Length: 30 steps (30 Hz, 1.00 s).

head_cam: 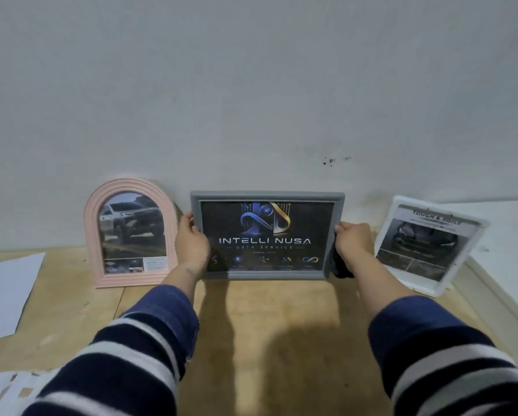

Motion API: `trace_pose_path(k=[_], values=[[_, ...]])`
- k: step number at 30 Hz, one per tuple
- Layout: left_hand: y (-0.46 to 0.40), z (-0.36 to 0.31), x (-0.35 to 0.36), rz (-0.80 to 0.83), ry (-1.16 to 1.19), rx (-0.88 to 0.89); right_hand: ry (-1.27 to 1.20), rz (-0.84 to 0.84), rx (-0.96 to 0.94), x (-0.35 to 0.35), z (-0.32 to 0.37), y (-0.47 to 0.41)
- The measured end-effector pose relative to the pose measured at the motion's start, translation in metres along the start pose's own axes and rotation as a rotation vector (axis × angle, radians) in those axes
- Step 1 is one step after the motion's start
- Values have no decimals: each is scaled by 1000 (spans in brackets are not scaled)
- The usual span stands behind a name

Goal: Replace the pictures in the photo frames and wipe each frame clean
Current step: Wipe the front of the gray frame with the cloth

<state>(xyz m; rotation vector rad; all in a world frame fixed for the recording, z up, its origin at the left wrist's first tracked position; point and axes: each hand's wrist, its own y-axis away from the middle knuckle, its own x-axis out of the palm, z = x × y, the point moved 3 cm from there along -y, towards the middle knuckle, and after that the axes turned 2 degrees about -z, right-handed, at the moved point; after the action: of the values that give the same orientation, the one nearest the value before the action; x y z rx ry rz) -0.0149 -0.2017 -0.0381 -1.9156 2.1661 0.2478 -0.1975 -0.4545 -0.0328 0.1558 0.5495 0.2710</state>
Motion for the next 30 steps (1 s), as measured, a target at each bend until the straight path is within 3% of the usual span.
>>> trace_pose_path(k=[10, 21, 30], values=[[-37, 11, 44, 129, -59, -16, -40, -22, 56, 21, 7, -47], [-40, 15, 57, 131, -97, -27, 225, 54, -106, 28, 4, -51], [-6, 32, 45, 265, -365, -69, 243, 84, -105, 24, -22, 1]])
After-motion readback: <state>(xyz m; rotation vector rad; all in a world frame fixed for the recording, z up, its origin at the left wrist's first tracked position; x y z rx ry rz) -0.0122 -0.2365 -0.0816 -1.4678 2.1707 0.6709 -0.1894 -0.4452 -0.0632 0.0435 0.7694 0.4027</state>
